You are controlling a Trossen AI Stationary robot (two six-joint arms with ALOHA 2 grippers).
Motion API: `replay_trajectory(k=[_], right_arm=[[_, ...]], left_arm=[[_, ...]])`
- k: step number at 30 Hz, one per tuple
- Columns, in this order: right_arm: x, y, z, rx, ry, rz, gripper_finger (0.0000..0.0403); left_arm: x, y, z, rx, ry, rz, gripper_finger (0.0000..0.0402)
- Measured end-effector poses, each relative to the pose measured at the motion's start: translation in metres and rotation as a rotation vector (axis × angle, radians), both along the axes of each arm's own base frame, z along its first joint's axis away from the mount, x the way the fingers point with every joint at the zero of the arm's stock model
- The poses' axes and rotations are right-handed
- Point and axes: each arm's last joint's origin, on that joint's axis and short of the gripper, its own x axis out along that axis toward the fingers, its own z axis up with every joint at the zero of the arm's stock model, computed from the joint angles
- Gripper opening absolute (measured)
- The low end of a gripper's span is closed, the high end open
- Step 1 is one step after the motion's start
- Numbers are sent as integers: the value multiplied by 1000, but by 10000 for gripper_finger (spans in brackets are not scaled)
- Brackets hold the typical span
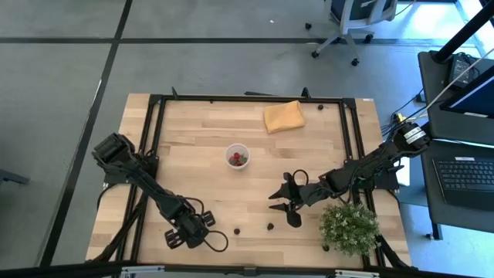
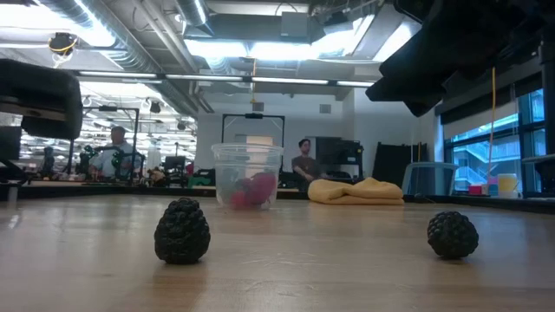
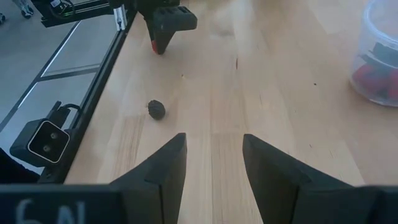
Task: Pick and placing Produce into tupperware
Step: Put the red raspberry into the transparent container
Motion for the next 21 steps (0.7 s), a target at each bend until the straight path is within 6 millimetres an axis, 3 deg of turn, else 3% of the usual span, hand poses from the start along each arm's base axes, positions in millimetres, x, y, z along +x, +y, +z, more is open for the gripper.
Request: replay_trajectory(k=[11,21], right_arm=[[0,0,0,2,0,-1,161],[0,0,0,47,6,-24,161]], left_arm=[[3,7,0,-22,17,107,83],[23,46,25,-53,-32,332,85]])
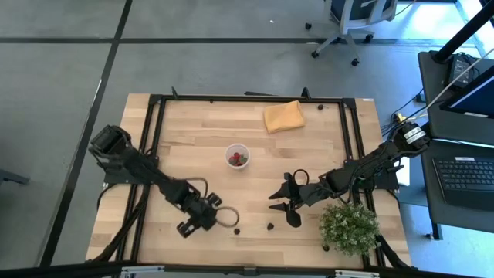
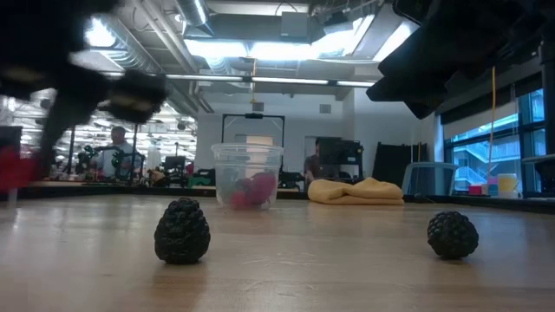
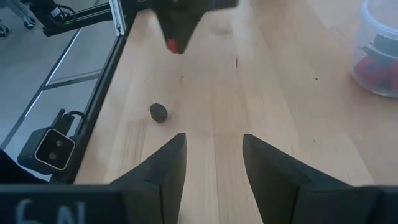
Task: Pick and placing Produce into tupperware
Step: Put the red raspberry into the transparent container
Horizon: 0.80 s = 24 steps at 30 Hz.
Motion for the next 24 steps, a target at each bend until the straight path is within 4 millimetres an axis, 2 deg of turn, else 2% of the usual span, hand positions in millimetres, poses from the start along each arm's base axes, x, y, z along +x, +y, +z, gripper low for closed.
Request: replay_trajectory(k=[6,12,19,24], right_arm=[[0,0,1,3,-7,0,161],[1,0,1,7,-14,-1,161],[2,-1,4,-1,-52,-47,161],[4,-4,4,-3,-51,-59,161]], left_arm=[[10,35,32,-56,-95,202,88],[19,76,60,-27,-260,430,93],[28,126,67,38,-335,695,94],[36,162,59,85,-332,834,95]])
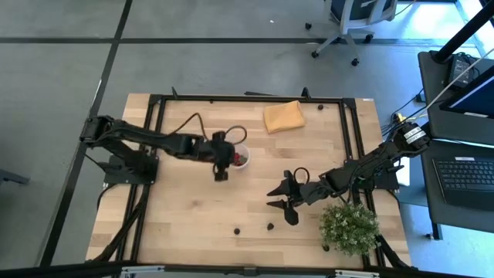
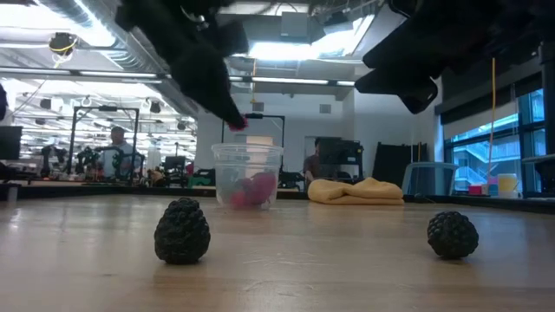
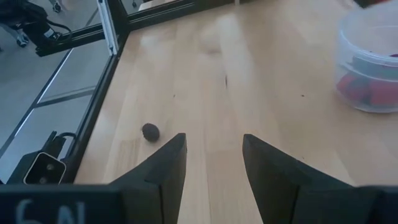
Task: Pick and placing Produce into tupperware
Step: Put the red raspberry into the transparent container
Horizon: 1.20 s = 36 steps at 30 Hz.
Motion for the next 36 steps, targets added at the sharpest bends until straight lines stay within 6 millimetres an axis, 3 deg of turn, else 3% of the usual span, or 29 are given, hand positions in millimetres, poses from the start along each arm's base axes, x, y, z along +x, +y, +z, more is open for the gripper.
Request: replay_trajectory(k=[6,15,36], right_arm=[[0,-1,0,-2,0,-2,161],[0,-1,0,-4,0,-2,161],[0,-1,0,-6,1,-1,161]], left_arm=[[6,20,-20,-50,71,40,95],[12,24,-38,-55,131,51,95],[12,24,-38,-50,132,45,114]])
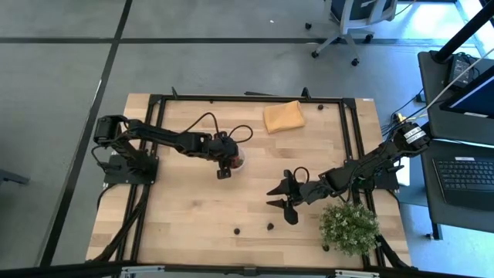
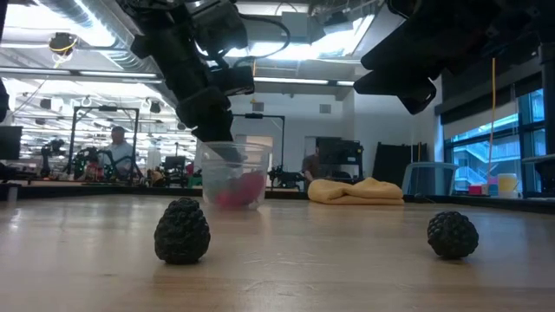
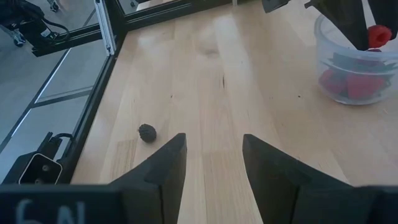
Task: Pick and placing Produce into tupperware
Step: Put the red raspberry into the transparent container, then put the right black raspberry into the transparent container
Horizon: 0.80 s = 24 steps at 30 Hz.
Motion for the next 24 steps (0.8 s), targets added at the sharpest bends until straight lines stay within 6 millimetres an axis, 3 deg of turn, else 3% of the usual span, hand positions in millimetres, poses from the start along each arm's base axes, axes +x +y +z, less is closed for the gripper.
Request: replay_trajectory(k=[15,20,24], right_arm=[[0,0,0,3,1,-1,161],[0,0,0,6,-2,-1,161],[1,1,2,16,-19,-1,161]], left_arm=[[3,0,5,-3,-17,-4,128],[8,-2,39,8,-136,-13,130],[6,-18,77,1,-292,-69,130]])
